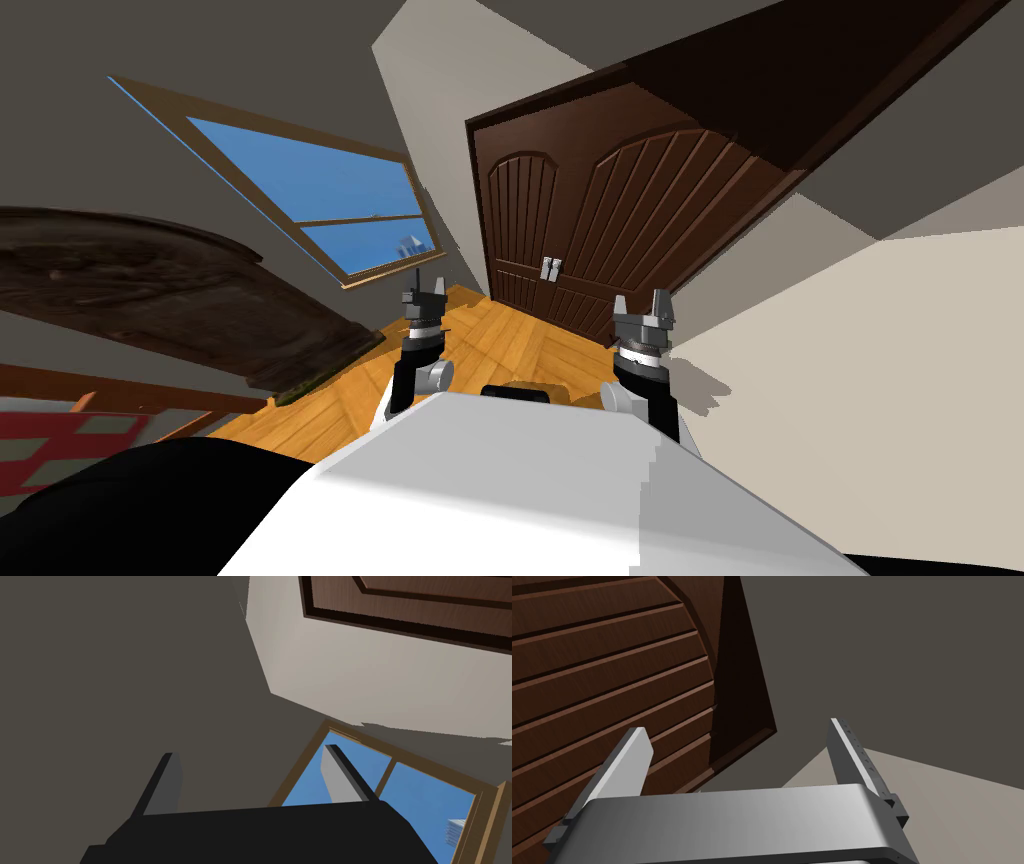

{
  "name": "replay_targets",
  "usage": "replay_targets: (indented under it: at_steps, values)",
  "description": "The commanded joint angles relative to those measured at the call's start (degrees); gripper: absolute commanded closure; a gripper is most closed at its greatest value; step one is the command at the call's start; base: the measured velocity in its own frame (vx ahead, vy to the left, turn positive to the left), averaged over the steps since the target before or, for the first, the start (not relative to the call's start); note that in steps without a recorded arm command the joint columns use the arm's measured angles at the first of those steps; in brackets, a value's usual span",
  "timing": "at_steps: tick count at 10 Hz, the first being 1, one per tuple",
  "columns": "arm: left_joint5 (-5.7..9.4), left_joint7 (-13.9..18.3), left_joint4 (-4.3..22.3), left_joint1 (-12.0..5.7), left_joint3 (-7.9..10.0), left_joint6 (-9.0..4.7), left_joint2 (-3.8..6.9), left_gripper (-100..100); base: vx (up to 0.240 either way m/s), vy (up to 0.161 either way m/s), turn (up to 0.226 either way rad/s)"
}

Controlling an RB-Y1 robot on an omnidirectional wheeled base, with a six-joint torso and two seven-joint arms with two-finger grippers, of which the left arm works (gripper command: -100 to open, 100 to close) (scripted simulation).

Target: Pull the door open

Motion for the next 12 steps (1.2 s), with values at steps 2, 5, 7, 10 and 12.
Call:
replay_targets:
  at_steps: [2,5,7,10,12]
  values:
    - [-0.27,0.5,2.9,-1.49,-0.28,0.31,0.92,-100,0.106,-0.041,-0.042]
    - [-0.51,1.0,5.4,-2.78,-0.51,0.57,1.63,-100,0.106,-0.029,-0.026]
    - [-0.69,1.3,7.4,-3.77,-0.7,0.78,2.15,-100,0.093,-0.034,-0.03]
    - [-1.02,1.9,10.9,-5.59,-1.04,1.15,3.01,-100,0.1,-0.049,-0.036]
    - [-1.27,2.4,13.6,-6.95,-1.29,1.43,3.6,-100,0.095,-0.037,-0.042]
